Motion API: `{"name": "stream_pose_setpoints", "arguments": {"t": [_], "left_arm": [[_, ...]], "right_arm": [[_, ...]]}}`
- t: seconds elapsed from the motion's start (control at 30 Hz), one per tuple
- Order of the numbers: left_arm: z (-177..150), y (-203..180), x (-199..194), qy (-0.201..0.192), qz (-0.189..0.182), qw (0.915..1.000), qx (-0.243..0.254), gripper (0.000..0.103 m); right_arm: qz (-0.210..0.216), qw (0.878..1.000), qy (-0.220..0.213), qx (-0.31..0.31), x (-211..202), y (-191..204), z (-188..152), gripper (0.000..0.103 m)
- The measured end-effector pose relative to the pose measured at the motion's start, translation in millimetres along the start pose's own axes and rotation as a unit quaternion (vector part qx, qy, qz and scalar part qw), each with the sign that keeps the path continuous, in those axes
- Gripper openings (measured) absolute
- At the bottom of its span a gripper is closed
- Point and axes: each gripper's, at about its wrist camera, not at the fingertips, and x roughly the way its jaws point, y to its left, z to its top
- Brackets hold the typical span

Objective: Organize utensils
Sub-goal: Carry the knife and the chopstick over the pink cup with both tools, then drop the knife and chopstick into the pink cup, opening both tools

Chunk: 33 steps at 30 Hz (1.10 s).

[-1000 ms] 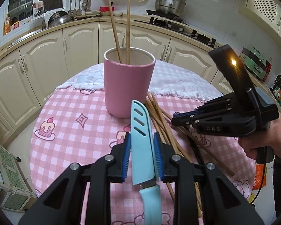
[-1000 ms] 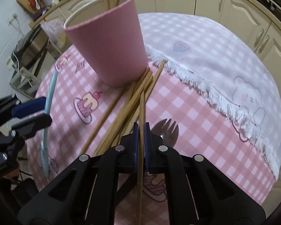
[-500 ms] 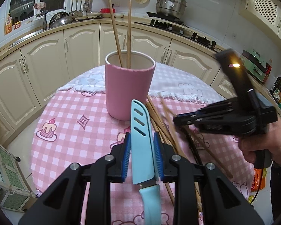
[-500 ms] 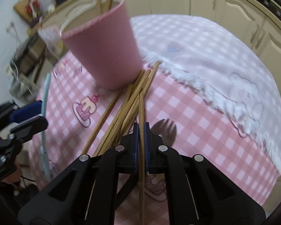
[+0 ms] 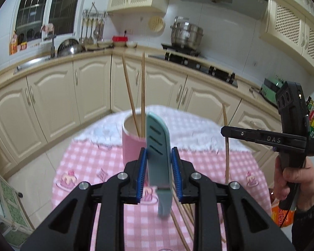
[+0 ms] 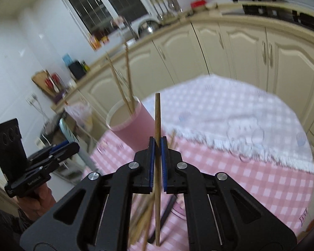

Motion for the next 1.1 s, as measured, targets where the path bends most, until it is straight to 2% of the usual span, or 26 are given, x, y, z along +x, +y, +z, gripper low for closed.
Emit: {"name": "stream_pose_setpoints", "arguments": {"t": [0.33, 0.47, 0.63, 0.73, 0.9, 1.1], "left_arm": [[51, -2, -36, -0.069, -0.005, 0.9975, 0.016, 0.022], [76, -6, -52, -0.100, -0.006, 0.9946, 0.028, 0.022], [104, -4, -53, -0.127, -0.001, 0.9914, 0.032, 0.022], [112, 0, -38, -0.124, 0.003, 0.9918, 0.031, 0.022], [110, 8, 0, -0.086, -0.001, 0.9960, 0.022, 0.022], [99, 21, 38, -0.056, 0.003, 0.9983, 0.013, 0.022]], "right_arm": [[0.034, 0.994, -0.103, -0.032, -34, 40, 67, 0.006], [0.033, 0.987, -0.148, -0.047, -39, 60, 97, 0.006], [0.017, 0.982, -0.176, -0.062, -30, 75, 118, 0.006], [0.004, 0.980, -0.184, -0.073, -14, 83, 126, 0.006], [-0.016, 0.978, -0.186, -0.088, 12, 83, 124, 0.006], [-0.025, 0.984, -0.154, -0.086, 48, 68, 115, 0.006]]}}
